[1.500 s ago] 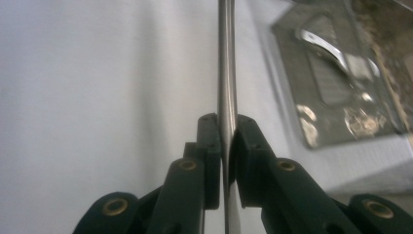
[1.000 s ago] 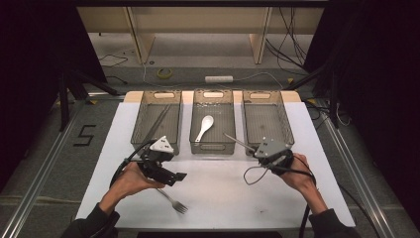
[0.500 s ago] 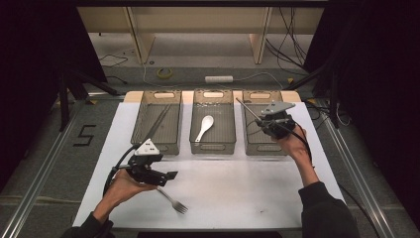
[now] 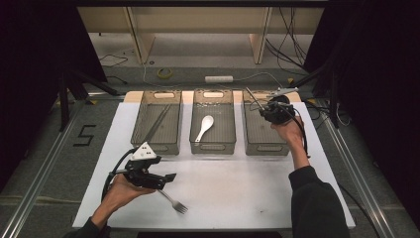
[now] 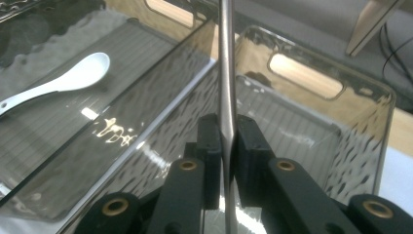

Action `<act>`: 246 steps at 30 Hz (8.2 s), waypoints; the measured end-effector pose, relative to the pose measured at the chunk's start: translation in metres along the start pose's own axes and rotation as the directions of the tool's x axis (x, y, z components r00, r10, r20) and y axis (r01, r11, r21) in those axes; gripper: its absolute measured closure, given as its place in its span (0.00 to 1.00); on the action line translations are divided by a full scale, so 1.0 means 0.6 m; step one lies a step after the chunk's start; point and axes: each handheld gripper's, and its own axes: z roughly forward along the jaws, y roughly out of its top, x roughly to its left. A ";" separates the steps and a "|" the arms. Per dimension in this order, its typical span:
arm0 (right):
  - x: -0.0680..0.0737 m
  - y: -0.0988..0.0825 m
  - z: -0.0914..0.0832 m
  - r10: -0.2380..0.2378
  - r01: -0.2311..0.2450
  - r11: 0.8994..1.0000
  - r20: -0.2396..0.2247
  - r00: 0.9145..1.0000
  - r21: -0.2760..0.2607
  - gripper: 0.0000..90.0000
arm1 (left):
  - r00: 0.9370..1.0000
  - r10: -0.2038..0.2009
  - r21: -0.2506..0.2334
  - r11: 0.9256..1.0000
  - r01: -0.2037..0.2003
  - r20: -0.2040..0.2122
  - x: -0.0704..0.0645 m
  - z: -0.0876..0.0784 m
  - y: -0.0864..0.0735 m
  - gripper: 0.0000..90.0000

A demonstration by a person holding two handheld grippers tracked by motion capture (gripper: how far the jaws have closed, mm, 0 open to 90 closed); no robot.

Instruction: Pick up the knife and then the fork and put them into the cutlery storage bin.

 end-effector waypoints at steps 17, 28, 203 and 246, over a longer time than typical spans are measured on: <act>-0.015 -0.014 0.038 0.072 -0.072 0.997 0.021 0.997 0.025 0.92 | 1.000 -0.007 -0.028 1.000 0.007 0.002 -0.002 -0.001 -0.006 0.18; -0.009 -0.012 0.043 0.113 -0.114 0.993 0.013 0.993 0.029 0.66 | 1.000 -0.012 -0.027 1.000 0.011 -0.017 0.001 -0.005 -0.008 0.18; 0.195 -0.227 -0.167 -0.033 -0.038 0.980 -0.347 0.937 -0.196 0.30 | 0.937 0.267 0.655 0.671 -0.349 0.225 -0.028 0.026 -0.059 0.82; 0.261 -0.207 -0.166 -0.212 0.120 0.962 -0.395 0.894 -0.246 0.30 | 0.930 0.196 0.522 0.783 -0.339 0.311 -0.072 0.072 0.045 0.90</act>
